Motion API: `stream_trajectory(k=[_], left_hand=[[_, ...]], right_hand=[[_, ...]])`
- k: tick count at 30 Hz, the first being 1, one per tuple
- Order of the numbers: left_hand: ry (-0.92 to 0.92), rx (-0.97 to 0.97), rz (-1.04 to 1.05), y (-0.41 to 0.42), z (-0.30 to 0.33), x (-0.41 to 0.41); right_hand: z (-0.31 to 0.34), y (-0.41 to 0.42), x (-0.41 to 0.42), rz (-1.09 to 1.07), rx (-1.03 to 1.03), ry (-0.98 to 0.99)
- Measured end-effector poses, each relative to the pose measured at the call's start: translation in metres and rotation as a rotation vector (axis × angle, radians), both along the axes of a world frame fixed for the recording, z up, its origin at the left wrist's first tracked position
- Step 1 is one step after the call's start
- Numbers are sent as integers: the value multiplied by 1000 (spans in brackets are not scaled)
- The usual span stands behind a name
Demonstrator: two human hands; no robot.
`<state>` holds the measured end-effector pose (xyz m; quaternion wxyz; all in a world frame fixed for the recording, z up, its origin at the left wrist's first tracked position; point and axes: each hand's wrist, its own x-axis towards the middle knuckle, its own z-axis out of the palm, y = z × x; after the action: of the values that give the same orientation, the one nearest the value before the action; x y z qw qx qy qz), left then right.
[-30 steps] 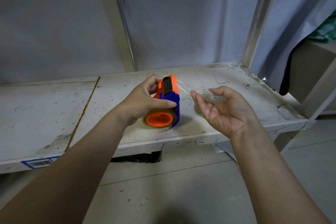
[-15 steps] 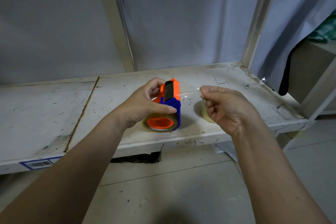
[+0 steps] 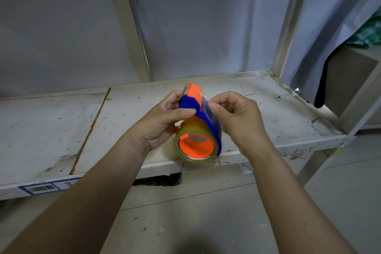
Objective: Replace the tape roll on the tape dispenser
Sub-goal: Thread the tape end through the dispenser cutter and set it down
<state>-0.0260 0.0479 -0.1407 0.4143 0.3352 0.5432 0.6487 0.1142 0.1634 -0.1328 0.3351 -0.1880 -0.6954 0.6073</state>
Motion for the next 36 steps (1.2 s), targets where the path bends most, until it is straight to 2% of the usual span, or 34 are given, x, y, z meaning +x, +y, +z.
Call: stream_trajectory(k=[7,12,17,23,29,36], left_hand=[[-165,61,-39,1,-7,1],[-218,94,-4,-5,-9,-4],[-240,106,16,-8,-11,-7],[-217,77,39,-7,-7,-10],[-205,54,56,-7,-6,-11],[-169,25,62,-6,-5,-10]], right_hand=[[-15,-12,-9,-308,709,117],[-26,-10,-9,-223,899,117],[-30,-10,-7,-174,876,61],[-28,-14,-3,-142,653,59],[-27,-14,0,-121,591,35],[-28,-12,2,-140,224,109]])
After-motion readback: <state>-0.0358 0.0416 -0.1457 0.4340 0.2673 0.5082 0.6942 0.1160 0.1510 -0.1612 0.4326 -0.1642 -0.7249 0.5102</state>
